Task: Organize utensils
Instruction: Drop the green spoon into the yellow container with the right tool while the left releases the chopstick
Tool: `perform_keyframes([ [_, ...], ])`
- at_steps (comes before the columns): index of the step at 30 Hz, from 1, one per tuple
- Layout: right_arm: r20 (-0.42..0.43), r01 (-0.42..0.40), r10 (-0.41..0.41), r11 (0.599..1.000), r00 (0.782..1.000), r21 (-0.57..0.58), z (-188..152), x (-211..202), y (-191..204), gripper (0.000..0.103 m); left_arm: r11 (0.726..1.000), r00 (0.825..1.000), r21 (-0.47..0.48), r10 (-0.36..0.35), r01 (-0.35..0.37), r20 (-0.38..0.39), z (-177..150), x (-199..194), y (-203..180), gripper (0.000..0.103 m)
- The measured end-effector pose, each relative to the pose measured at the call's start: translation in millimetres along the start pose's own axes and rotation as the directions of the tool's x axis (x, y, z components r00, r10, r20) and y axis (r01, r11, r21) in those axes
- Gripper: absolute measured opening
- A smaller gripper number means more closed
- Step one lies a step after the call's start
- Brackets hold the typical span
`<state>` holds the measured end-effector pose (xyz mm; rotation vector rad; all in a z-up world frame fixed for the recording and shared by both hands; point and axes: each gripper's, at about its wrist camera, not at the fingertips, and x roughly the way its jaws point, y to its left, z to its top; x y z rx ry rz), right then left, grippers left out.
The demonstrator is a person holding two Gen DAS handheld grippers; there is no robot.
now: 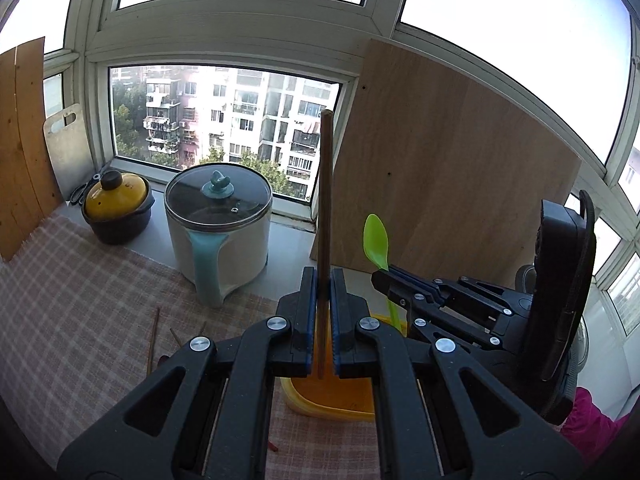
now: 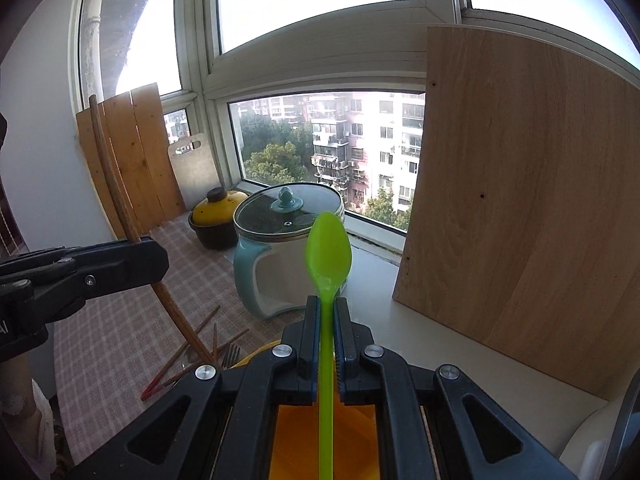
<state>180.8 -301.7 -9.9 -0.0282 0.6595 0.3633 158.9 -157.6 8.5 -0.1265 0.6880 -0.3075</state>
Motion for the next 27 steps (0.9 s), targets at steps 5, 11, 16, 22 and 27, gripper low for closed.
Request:
perform_keyframes([
  [5,-0.025,-0.007,0.007,1.000,1.000,0.001,-7,5,-6,0.004,1.000,1.000,0.021,0.019,-0.018,-0.018,-7,9,-7,0.004],
  [11,-0.049,-0.018,0.019,1.000,0.999,0.011,-17,11,-14,0.004,0.998,0.998,0.043,0.045,-0.043,-0.051,-16,23,-13,0.004],
  [16,-0.057,-0.025,0.025,1.000,0.998,0.007,-24,13,-18,0.004,0.996,0.994,0.071,0.061,-0.055,-0.090,-25,35,-17,0.004],
  [22,-0.057,-0.035,0.035,0.999,0.998,-0.010,-27,14,-19,0.004,0.995,0.992,0.083,0.068,-0.059,-0.108,-30,40,-18,0.004],
  [27,-0.056,-0.050,0.051,0.999,0.997,0.009,-28,17,-25,0.004,0.995,0.990,0.079,0.076,-0.067,-0.117,-32,46,-16,0.004],
])
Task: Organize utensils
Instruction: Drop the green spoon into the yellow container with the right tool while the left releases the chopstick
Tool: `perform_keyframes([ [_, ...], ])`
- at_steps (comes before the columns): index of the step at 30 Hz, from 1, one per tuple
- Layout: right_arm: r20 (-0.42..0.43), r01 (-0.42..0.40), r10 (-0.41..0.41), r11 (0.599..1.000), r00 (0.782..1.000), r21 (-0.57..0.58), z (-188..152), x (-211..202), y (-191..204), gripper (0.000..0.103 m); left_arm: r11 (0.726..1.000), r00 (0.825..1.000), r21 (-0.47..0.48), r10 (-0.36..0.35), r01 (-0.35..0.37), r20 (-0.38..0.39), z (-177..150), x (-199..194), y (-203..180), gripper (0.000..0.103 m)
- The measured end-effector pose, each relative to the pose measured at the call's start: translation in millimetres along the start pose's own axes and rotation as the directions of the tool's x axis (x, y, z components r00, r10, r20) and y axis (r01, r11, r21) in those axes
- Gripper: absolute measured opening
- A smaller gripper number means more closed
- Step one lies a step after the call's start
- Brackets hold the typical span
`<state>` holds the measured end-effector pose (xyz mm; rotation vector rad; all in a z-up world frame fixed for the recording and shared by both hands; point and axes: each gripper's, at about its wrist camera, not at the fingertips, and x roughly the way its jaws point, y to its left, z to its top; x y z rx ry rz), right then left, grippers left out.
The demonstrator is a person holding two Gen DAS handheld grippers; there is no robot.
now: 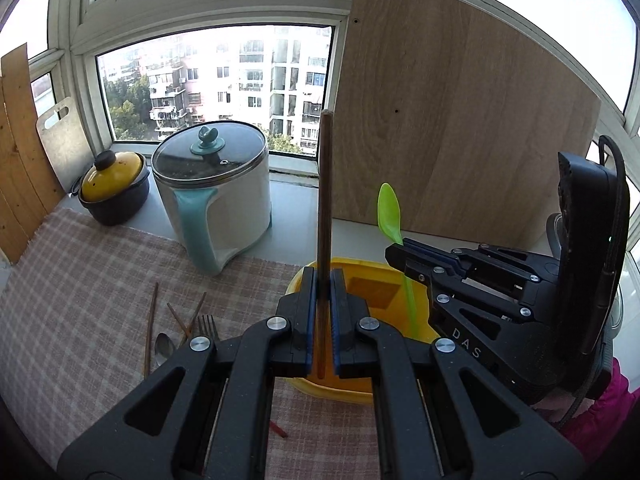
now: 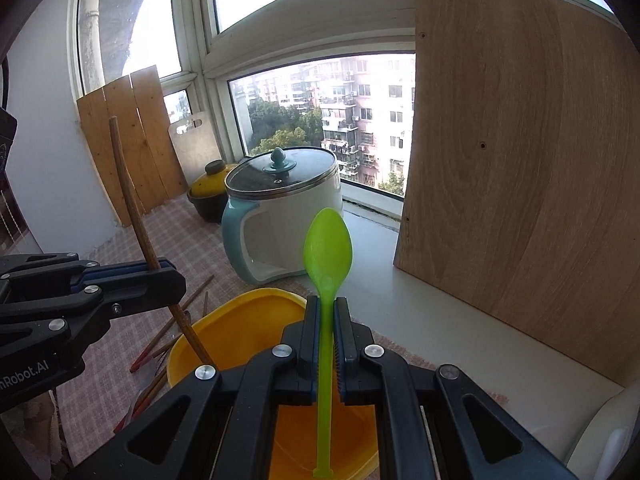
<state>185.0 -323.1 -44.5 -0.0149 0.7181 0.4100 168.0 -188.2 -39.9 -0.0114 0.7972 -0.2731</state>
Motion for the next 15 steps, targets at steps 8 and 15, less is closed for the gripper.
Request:
perform_keyframes([
  [8,0.006,-0.065,0.065,0.996,0.998,0.062,7,-1,-13,0.004,1.000,1.000,-0.017,-0.010,0.010,-0.001,2,3,4,0.004],
  [15,0.028,-0.090,0.088,0.992,0.996,0.090,19,-8,-21,0.004,0.999,1.000,-0.032,-0.007,0.007,0.003,0,1,9,0.004],
])
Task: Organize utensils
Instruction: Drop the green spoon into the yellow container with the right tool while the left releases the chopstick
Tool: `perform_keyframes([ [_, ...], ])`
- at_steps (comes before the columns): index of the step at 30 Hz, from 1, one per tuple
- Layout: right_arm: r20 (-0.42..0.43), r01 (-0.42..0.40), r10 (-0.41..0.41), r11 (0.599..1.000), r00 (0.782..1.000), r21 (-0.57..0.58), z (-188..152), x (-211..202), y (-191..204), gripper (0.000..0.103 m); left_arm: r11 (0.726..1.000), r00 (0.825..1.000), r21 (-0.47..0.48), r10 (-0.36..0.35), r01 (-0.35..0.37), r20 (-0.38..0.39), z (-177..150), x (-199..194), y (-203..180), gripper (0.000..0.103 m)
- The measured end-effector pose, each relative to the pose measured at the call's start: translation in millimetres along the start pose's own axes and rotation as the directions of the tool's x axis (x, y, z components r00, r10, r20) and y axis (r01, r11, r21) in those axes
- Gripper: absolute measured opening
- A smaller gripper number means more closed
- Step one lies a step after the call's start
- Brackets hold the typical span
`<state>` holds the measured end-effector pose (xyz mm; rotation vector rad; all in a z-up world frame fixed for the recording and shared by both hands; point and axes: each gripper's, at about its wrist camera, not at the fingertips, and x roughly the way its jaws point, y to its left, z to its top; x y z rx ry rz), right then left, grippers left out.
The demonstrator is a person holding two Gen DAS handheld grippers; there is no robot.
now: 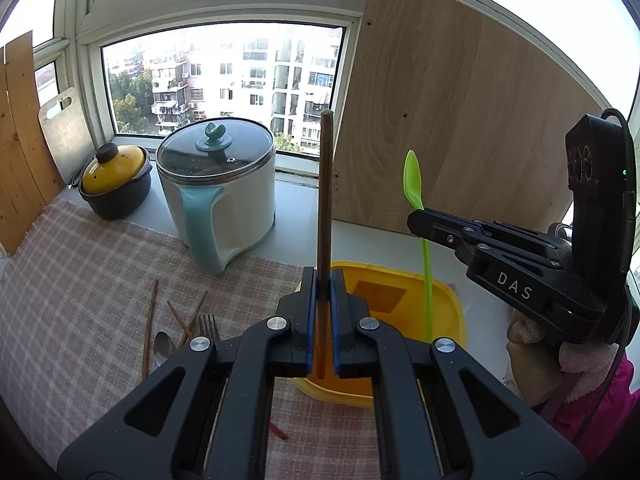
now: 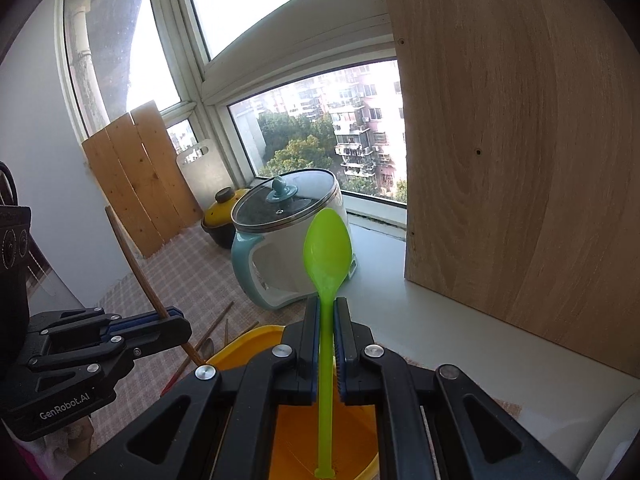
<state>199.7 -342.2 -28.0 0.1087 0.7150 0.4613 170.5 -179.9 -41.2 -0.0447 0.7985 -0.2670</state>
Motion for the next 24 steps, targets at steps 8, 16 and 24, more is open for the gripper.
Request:
perform_keyframes([
  [8,-0.039,0.101,-0.104,0.992,0.994,-0.072,-18,12,9,0.004,1.000,1.000,0.018,0.005,-0.005,-0.011,-5,3,-3,0.004],
  [16,-0.059,0.166,-0.173,0.980,0.983,-0.113,-24,16,15,0.004,1.000,1.000,0.017,0.013,-0.012,-0.022,-9,3,-2,0.004],
  [24,-0.052,0.199,-0.208,0.970,0.977,-0.142,-28,13,21,0.004,1.000,0.999,0.014,0.024,-0.024,-0.040,-14,3,0,0.004],
])
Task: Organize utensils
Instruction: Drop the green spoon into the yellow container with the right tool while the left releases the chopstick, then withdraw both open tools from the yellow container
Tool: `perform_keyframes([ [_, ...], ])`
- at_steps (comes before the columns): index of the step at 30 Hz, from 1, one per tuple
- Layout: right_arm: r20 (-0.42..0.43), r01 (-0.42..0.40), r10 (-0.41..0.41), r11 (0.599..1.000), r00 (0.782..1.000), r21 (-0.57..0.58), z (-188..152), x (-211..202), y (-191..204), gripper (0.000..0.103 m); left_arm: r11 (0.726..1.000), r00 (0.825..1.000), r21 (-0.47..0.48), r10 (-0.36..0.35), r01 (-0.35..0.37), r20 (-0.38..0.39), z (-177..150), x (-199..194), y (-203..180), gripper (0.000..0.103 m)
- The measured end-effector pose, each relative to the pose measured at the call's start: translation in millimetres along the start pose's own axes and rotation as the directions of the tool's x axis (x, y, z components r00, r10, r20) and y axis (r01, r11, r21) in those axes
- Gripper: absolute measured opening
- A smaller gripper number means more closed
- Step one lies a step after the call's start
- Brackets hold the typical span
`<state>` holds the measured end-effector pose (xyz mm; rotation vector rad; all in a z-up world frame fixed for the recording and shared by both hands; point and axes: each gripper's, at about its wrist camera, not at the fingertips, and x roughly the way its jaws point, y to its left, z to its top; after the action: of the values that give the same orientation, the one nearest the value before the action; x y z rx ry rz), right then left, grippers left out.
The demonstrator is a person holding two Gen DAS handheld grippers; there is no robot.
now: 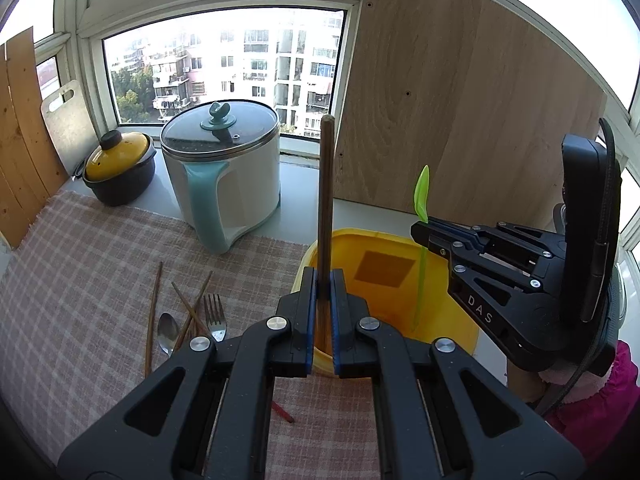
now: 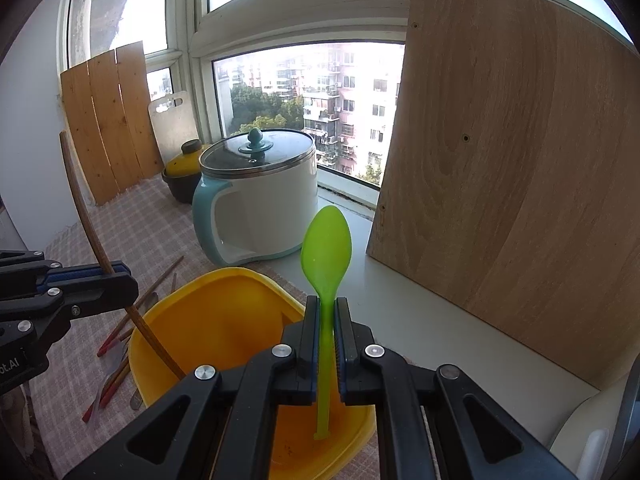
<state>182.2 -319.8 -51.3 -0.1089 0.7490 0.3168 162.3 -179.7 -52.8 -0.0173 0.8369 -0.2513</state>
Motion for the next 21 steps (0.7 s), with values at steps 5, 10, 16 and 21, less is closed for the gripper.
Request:
perform_keyframes([
  [5,0.000,0.015,-0.015,1.000,1.000,0.008,-2,-3,-2,0.006,1.000,1.000,0.001,-0.004,0.004,-0.005,-2,-2,0,0.004],
  [10,0.009,0.029,-0.029,0.999,1.000,0.014,-2,-8,-2,0.025,1.000,1.000,-0.004,-0.002,0.002,-0.003,-2,-5,1,0.004],
  [16,0.032,0.047,-0.048,0.999,0.998,0.016,-2,-18,0,0.043,1.000,1.000,0.009,-0.003,0.003,0.011,-4,-13,0,0.031],
  [21,0.048,0.057,-0.058,0.998,0.997,0.019,-2,-26,3,0.055,1.000,1.000,0.005,-0.001,0.001,0.024,-6,-22,2,0.031],
])
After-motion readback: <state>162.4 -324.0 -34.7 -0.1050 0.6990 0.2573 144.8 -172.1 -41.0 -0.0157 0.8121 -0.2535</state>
